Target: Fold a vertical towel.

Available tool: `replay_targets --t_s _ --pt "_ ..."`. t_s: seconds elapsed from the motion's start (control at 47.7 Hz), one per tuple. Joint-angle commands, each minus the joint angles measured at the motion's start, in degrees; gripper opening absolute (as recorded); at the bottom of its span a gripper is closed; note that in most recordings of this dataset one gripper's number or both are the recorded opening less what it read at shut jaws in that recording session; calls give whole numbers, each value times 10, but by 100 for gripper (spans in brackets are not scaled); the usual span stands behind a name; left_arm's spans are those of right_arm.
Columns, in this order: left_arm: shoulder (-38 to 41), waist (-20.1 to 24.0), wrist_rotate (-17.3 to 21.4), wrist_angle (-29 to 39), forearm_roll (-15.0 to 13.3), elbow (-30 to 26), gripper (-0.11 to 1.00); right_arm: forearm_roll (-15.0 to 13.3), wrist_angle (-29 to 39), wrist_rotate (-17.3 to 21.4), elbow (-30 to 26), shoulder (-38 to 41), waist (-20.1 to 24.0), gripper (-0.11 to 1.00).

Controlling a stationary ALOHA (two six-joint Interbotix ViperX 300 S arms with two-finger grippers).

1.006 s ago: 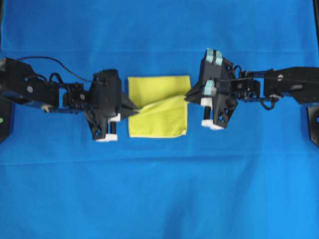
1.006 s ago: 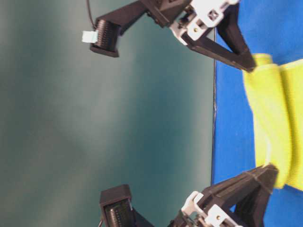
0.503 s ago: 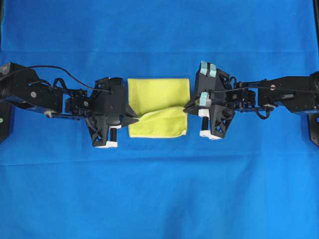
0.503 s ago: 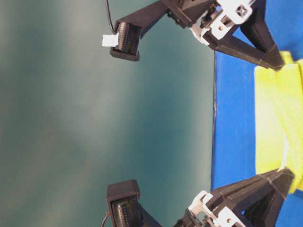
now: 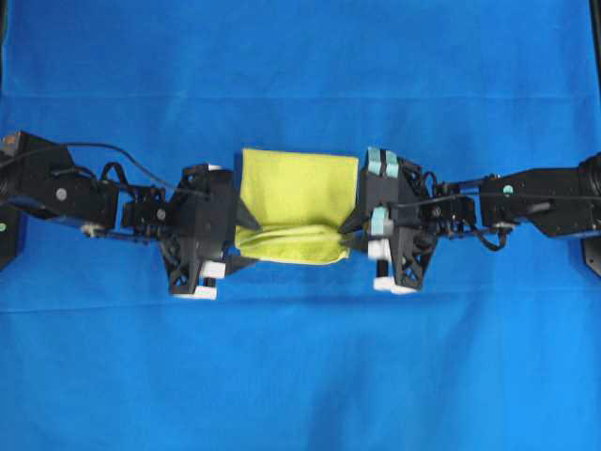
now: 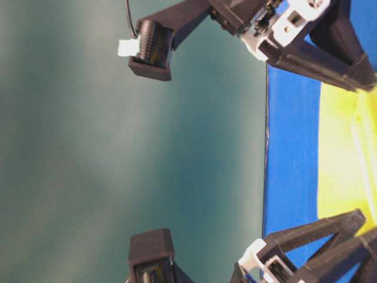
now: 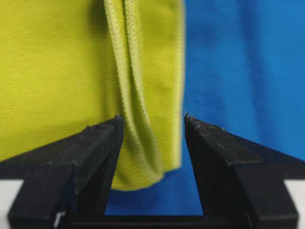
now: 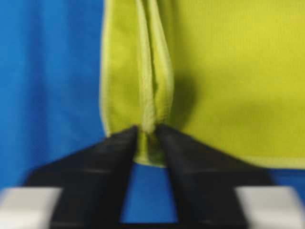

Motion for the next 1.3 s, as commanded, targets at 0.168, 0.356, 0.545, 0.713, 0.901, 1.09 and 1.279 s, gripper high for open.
replay_targets --t_s 0.168,0.356,0.545,0.713,0.901,1.09,1.279 --pt "-43 -30 -1 19 -1 -7 50 2 50 3 -9 -28 25 56" --pt "-87 -30 1 54 0 -7 50 0 76 0 -9 -84 25 51" --pt "-163 -30 6 70 -1 -4 50 -5 80 -4 -5 -163 25 51" --pt "-235 -26 8 69 0 6 50 -12 82 -4 -4 -229 25 51" --pt "-317 -20 8 72 0 18 50 -24 105 -7 3 -303 25 51" --pt "-415 -3 8 73 -1 57 50 -37 117 -7 31 -398 20 50" --pt "-516 21 8 103 -1 103 50 -50 134 -7 68 -497 10 50"
